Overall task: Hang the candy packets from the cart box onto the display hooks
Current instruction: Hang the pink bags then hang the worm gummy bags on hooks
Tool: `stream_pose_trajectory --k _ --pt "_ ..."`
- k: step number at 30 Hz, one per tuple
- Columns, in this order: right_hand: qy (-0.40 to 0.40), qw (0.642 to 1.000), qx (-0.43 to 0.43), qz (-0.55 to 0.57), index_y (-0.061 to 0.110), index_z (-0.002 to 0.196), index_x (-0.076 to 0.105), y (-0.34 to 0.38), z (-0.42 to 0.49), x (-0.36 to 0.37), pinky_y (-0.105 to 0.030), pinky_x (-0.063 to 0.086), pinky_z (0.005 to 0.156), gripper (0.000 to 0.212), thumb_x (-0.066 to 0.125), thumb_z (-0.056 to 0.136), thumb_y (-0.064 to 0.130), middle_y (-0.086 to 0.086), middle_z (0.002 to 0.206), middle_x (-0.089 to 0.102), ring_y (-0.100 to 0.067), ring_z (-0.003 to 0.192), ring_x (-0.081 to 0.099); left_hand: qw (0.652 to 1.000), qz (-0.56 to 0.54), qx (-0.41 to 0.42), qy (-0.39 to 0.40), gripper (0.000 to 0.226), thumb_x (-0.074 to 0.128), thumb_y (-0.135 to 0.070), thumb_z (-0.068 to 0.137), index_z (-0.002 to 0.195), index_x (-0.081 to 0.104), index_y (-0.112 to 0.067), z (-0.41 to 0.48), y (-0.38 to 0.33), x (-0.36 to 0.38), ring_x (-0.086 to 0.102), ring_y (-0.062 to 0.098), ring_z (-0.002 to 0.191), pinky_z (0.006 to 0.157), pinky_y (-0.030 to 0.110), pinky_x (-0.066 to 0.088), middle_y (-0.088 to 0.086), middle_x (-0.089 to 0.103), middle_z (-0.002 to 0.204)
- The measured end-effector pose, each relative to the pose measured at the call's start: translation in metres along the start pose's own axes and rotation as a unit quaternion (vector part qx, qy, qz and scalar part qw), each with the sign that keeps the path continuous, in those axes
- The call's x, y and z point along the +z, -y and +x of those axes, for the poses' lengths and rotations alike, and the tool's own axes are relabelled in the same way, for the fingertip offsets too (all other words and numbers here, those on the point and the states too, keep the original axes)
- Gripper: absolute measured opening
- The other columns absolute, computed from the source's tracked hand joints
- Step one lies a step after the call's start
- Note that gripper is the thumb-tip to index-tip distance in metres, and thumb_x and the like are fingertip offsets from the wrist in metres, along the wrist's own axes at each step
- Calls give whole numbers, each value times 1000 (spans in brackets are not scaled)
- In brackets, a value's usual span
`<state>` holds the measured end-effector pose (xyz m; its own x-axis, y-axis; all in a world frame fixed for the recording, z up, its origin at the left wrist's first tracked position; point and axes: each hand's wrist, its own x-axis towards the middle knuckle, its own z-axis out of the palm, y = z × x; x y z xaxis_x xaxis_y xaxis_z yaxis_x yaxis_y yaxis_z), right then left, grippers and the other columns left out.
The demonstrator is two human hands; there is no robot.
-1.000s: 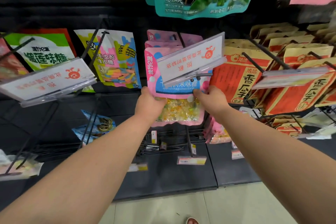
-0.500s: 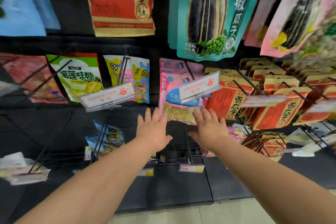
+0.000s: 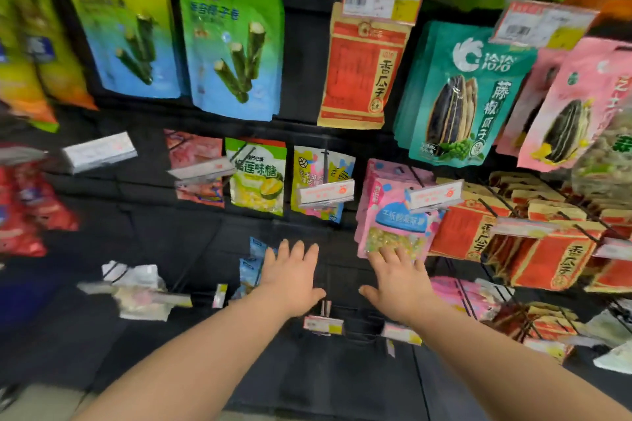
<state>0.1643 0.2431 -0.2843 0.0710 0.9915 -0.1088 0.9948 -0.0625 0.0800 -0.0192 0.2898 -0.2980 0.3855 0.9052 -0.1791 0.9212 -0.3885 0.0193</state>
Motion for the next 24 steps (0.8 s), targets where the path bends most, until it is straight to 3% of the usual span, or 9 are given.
stream_pose_trajectory --k 12,18,24 --pt "32 978 -205 8 24 150 19 87 -21 -10 -53 16 115 67 44 93 50 -1 158 18 -28 147 10 977 -22 -210 -9 84 46 -56 91 154 6 -18 -120 58 17 11 35 147 116 51 17 10 15 160" --pt "29 949 -314 0 26 149 20 133 -50 -5 -49 20 114 66 43 93 52 0 155 23 -26 145 15 946 -44 -322 -3 85 49 -55 91 154 7 -17 -195 64 31 10 33 148 117 52 15 8 15 161" --pt "39 915 -401 -2 25 150 18 191 -88 -6 -51 16 116 66 42 94 52 1 157 20 -27 147 10 909 -61 -411 3 84 47 -55 92 155 4 -18 -273 83 48 7 34 149 118 50 13 8 12 161"
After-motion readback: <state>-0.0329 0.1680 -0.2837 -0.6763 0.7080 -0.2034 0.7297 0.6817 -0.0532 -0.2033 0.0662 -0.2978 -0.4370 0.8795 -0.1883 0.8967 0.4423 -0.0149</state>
